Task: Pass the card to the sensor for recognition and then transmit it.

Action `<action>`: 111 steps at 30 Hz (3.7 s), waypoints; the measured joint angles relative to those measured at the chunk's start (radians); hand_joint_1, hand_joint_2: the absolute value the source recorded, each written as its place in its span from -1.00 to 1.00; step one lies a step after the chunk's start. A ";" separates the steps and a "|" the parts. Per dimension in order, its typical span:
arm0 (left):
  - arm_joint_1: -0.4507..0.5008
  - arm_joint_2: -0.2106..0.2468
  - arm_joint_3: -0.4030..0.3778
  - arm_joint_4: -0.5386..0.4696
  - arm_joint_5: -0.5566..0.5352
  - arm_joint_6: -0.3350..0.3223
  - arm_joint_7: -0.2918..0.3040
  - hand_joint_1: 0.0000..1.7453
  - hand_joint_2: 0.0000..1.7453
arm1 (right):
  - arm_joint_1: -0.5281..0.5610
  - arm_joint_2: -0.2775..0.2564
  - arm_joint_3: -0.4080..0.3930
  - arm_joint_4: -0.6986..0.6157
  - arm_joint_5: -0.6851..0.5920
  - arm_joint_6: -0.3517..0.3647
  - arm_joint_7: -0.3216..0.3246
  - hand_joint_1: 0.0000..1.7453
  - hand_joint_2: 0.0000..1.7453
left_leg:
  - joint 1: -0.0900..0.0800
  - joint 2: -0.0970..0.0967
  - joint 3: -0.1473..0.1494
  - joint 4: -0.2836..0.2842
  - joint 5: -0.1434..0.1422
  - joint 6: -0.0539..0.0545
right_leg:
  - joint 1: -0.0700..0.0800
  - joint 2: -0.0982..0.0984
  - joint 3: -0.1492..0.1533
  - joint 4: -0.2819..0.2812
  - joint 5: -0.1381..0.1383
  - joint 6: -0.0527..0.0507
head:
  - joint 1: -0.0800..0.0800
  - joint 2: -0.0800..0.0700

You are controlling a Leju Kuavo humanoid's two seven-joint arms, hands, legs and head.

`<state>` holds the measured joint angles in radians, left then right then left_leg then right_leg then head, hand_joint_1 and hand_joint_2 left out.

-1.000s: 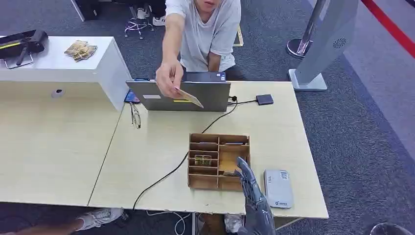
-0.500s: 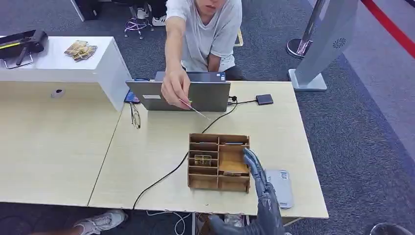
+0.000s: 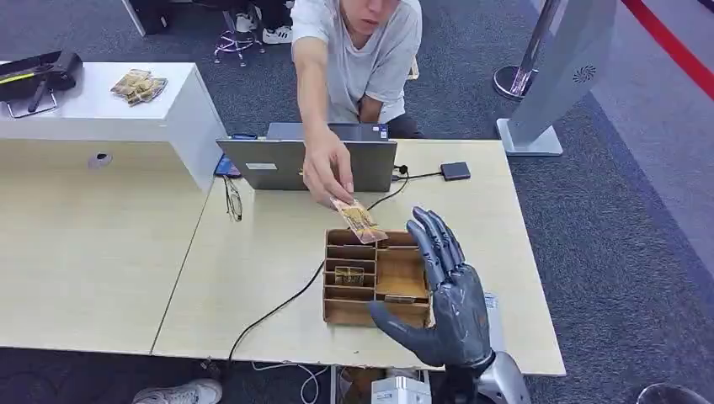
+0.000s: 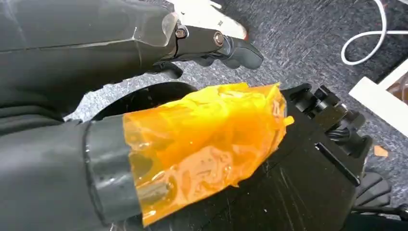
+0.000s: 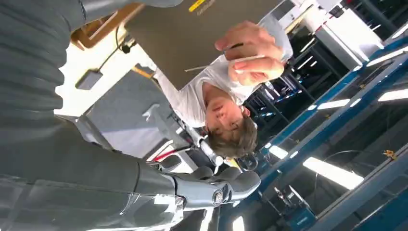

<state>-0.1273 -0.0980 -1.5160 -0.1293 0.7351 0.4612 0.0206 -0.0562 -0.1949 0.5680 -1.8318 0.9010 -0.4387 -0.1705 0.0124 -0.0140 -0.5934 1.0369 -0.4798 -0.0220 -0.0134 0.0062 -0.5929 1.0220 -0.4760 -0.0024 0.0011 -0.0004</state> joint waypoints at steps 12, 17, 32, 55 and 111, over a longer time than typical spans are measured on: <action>-0.019 -0.015 0.000 0.000 -0.121 -0.043 0.031 -1.00 -1.00 | -0.160 0.000 -0.025 0.129 0.482 0.015 0.254 -1.00 1.00 | 0.000 0.000 0.000 0.000 0.000 0.000 | 0.000 0.000 0.000 0.000 0.000 0.001 | 0.000 0.000; -0.026 -0.019 0.000 0.000 -0.140 -0.049 0.042 -1.00 -1.00 | -0.209 0.005 -0.045 0.192 0.583 0.020 0.322 -1.00 1.00 | 0.000 0.000 0.000 0.001 0.000 0.000 | 0.000 0.000 0.000 0.000 0.000 0.001 | 0.000 0.000; -0.030 -0.019 0.000 0.000 -0.130 -0.043 0.042 -1.00 -1.00 | -0.246 0.030 -0.077 0.304 0.605 0.016 0.339 -1.00 1.00 | 0.000 0.000 -0.001 0.001 0.000 0.000 | 0.000 0.000 0.000 0.000 0.000 0.001 | 0.000 0.000; -0.030 -0.024 0.000 0.000 -0.117 -0.035 0.042 -1.00 -1.00 | -0.268 0.054 -0.080 0.344 0.576 0.034 0.311 1.00 1.00 | 0.000 -0.001 -0.001 0.001 0.000 0.000 | 0.000 0.000 0.000 0.000 0.000 0.001 | 0.000 0.000; 0.001 -0.016 0.006 0.000 0.032 0.040 -0.018 -1.00 -1.00 | 0.069 -0.019 -0.268 0.092 -0.818 0.560 -0.149 1.00 1.00 | -0.001 -0.002 -0.001 0.001 -0.002 0.003 | 0.000 -0.001 0.000 -0.003 -0.001 0.002 | 0.000 0.000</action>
<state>-0.1262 -0.1144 -1.5099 -0.1293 0.7675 0.5009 0.0027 0.0125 -0.2136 0.2995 -1.7403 0.0833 0.1211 -0.3192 0.0116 -0.0157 -0.5949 1.0380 -0.4818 -0.0189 -0.0136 0.0048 -0.5925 1.0194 -0.4766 -0.0002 0.0011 -0.0004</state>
